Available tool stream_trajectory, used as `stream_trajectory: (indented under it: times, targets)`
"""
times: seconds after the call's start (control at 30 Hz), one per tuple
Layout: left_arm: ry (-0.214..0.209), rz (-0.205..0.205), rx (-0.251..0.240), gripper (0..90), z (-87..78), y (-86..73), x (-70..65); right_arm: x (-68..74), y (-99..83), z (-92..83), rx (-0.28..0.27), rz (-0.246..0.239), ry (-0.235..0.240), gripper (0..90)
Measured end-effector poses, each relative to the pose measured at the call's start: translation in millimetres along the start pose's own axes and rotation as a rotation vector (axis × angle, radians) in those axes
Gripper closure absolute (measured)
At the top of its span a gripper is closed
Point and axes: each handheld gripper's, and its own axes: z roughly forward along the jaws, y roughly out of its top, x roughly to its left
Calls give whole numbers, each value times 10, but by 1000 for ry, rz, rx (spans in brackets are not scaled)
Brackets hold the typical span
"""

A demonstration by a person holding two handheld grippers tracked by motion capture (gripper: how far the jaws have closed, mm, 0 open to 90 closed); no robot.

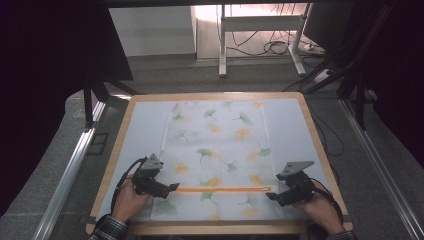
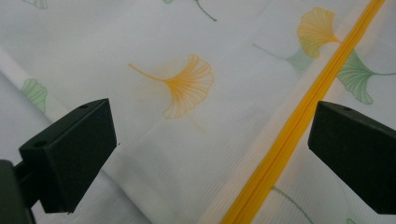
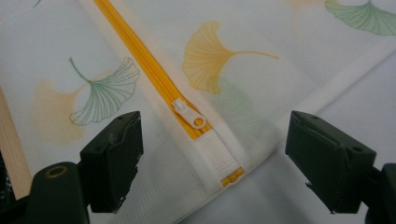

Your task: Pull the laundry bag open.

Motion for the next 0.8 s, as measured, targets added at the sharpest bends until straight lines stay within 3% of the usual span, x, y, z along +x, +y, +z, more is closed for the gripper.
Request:
stream_trajectory:
  times: [0.4, 0.8]
  targets:
    - [-40, 33, 5, 15, 92, 146, -172, 30, -18, 99, 51, -52, 2, 151]
    - [-84, 59, 15, 17, 251, 369, -367, 65, -58, 141, 36, -95, 4, 74]
